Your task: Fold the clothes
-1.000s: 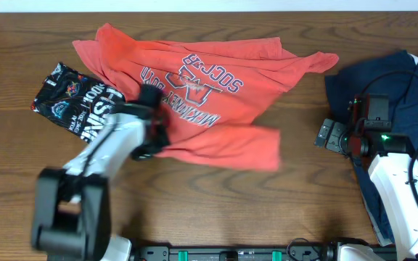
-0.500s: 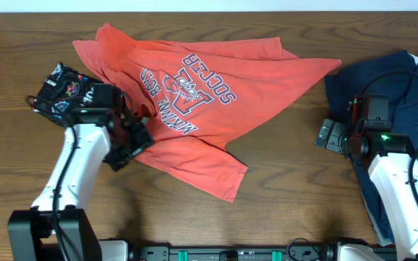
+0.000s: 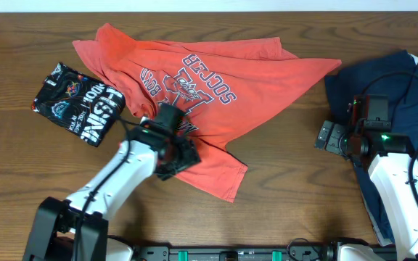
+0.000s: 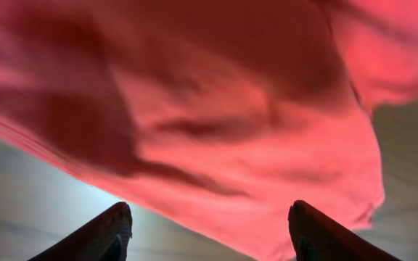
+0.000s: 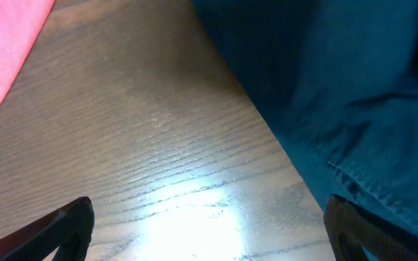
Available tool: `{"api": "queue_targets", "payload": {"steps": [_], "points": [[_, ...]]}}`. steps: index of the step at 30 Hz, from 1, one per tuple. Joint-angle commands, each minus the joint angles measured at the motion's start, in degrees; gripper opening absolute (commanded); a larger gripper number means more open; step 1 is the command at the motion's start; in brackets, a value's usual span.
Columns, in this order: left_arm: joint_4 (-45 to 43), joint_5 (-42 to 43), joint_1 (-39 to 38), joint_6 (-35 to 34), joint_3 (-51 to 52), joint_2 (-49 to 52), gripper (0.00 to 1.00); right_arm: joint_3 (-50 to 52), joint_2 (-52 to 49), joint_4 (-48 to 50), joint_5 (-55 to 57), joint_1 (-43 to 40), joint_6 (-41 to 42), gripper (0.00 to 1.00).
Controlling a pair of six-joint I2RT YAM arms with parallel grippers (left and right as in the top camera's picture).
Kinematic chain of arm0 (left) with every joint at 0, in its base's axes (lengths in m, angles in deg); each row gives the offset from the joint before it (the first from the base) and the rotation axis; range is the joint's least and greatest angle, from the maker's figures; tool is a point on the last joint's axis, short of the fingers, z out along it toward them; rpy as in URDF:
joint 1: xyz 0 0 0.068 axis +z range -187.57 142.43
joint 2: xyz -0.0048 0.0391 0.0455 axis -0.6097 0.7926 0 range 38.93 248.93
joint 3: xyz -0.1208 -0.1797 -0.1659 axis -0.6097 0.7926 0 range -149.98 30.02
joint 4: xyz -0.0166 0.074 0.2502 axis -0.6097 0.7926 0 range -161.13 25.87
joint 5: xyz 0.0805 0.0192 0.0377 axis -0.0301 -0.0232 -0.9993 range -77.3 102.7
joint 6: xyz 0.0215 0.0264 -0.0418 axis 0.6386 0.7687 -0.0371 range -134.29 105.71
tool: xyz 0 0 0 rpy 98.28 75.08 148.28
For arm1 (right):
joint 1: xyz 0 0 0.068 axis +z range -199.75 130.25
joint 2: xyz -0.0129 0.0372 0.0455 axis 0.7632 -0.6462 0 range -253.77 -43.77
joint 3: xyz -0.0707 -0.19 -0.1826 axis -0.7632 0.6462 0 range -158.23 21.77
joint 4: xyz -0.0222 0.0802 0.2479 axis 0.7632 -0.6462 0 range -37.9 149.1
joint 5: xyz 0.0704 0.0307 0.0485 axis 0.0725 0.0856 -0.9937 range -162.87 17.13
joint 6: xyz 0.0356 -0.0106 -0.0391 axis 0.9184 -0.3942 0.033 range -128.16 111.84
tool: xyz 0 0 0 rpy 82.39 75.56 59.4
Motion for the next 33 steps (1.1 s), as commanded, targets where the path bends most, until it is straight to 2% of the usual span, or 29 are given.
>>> {"api": "queue_targets", "payload": {"steps": [1,4,10,19,21,23,25,26,27,28,33], "points": [[0.3,-0.2,-3.2,-8.2,1.2,0.5,0.71,-0.1,0.6,-0.3,0.6,-0.3,0.3,0.99],[0.4,-2.8,-5.1,-13.2,2.1,0.6,0.72,-0.1,0.6,-0.3,0.6,-0.3,0.3,0.99],[-0.3,-5.7,-5.7,-18.5,5.0,0.8,0.72,-0.1,0.6,-0.4,0.6,-0.3,0.3,0.99],[-9.9,-6.6,-5.8,-18.5,8.2,3.9,0.71,-0.1,0.6,-0.3,0.6,-0.3,0.3,0.99],[-10.7,-6.7,-5.8,-18.5,8.2,5.0,0.59,-0.1,0.6,-0.4,0.6,-0.3,0.3,0.99],[-12.2,-6.7,-5.8,-18.3,8.2,5.7,0.34,-0.1,0.6,-0.4,0.6,-0.3,0.3,0.99],[-13.9,-6.8,-5.8,-17.8,8.2,5.7,0.22,-0.1,0.6,-0.4,0.6,-0.3,0.3,0.99],[-14.7,-6.8,-5.8,-17.1,8.2,5.7,0.19,-0.1,0.6,-0.4,0.6,-0.3,0.3,0.99],[-15.2,-6.9,-5.7,-16.5,8.2,5.7,0.1,-0.1,0.6,-0.4,0.6,-0.3,0.3,0.99],[-15.6,-7.0,-5.7,-15.8,8.2,5.7,0.06,-0.1,0.6,-0.4,0.6,-0.3,0.3,0.99],[-14.5,-7.5,-4.1,-9.5,7.6,4.8,0.06,-0.1,0.6,-0.6,0.6,-0.3,0.3,0.99]]}}
